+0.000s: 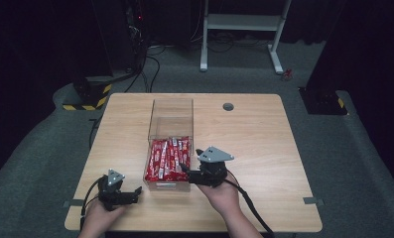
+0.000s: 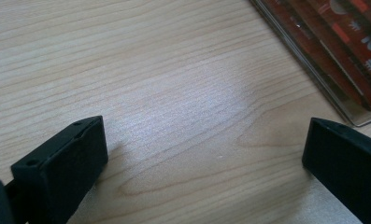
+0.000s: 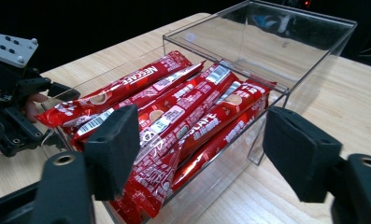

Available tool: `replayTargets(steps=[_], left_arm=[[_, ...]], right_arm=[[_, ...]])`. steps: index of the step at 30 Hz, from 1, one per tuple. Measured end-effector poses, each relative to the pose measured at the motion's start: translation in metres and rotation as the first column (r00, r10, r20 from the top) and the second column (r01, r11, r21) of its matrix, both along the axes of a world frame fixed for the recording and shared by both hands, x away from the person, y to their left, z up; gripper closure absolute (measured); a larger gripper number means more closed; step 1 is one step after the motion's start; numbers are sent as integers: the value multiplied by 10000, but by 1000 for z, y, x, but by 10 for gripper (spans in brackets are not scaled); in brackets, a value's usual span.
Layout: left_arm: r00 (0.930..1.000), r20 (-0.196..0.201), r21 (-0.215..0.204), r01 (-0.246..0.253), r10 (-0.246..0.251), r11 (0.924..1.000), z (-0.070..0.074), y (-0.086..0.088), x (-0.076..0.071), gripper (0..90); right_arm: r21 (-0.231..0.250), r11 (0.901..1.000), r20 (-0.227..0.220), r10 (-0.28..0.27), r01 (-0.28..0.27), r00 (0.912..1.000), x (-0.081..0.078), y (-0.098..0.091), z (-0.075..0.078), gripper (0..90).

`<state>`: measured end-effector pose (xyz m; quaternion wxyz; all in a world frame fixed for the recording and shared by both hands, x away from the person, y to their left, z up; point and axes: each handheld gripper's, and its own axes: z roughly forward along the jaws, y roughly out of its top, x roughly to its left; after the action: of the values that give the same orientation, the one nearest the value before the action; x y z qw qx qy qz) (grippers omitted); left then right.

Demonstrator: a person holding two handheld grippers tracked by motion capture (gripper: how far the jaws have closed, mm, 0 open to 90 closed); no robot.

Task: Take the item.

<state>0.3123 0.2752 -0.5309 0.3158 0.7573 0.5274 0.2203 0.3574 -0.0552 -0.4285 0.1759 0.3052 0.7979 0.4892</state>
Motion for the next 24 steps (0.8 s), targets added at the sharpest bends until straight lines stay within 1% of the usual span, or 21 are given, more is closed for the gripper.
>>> replayTargets(steps=[1, 3, 7, 12, 14, 15, 16, 17, 18, 19, 20, 22, 24], left_arm=[[10000, -2, 2, 1, -1, 10000, 0, 0, 0, 5], [10000, 0, 1, 0, 0, 10000, 0, 0, 0, 5], [10000, 0, 3, 1, -1, 10000, 0, 0, 0, 5], [10000, 1, -2, -1, 1, 10000, 0, 0, 0, 5], [10000, -2, 0, -2, 2, 10000, 0, 0, 0, 5], [10000, -2, 0, -2, 2, 10000, 0, 0, 0, 5], [10000, -1, -3, -3, 3, 10000, 0, 0, 0, 5], [10000, -7, -11, -8, 8, 10000, 0, 0, 0, 5], [10000, -7, -11, -8, 8, 10000, 0, 0, 0, 5], [10000, -3, 8, 8, -8, 10000, 0, 0, 0, 5], [10000, -5, 12, 8, -8, 10000, 0, 0, -1, 5], [10000, -20, 12, 18, -18, 10000, 0, 0, -1, 5], [10000, -9, 13, 9, -9, 10000, 0, 0, -1, 5]], right_arm=[[27, 10000, -85, 0, 0, 10000, 0, 0, 0, 307], [55, 10000, -89, 48, -47, 9999, 0, 1, -1, 348], [-27, 10000, -231, 82, -82, 9997, -1, 2, -3, 440], [-8, 10000, -198, 86, -86, 9998, -3, 3, -5, 559], [-13, 9999, -263, 106, -106, 9996, -3, 4, -7, 589], [-13, 9999, -263, 106, -106, 9996, -3, 4, -7, 589], [40, 9999, -337, 102, -101, 9994, -3, 6, -8, 640], [112, 9999, -333, 45, -42, 9994, -4, 6, -9, 661], [112, 9999, -333, 45, -42, 9994, -4, 6, -9, 661], [208, 9998, -440, -20, 29, 9990, -4, 7, -10, 688], [221, 9997, -481, -26, 36, 9988, -5, 7, -10, 694], [148, 9998, -602, -112, 121, 9981, -5, 8, -12, 718], [37, 9998, -568, -209, 212, 9982, -5, 9, -13, 725]])
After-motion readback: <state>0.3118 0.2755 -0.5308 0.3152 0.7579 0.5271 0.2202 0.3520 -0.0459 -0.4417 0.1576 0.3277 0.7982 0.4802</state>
